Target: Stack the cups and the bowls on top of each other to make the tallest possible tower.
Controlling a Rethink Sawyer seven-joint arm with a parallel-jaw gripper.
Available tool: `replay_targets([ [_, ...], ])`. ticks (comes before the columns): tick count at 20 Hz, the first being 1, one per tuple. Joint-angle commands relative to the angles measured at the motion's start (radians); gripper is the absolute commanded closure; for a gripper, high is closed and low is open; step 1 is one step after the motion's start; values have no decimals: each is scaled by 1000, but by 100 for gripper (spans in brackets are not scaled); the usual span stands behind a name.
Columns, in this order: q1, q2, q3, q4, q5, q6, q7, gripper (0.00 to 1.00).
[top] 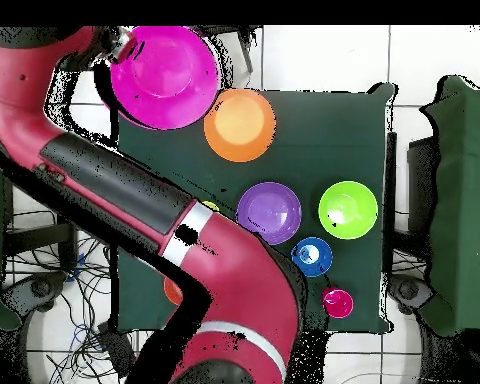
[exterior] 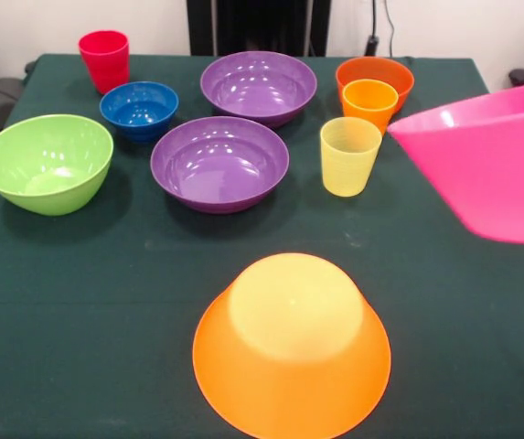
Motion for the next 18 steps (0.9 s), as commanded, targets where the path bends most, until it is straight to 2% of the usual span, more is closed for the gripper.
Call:
replay_targets([
  [1, 30, 89, -122, -200, -62, -86, -419, 100],
  [3, 39, 98, -132, -225, -94, -84, -445, 100],
  [12, 65, 143, -105, -348, -138, -169, -591, 100],
  [18, 55, 150, -99, -356, -132, -221, -624, 100],
])
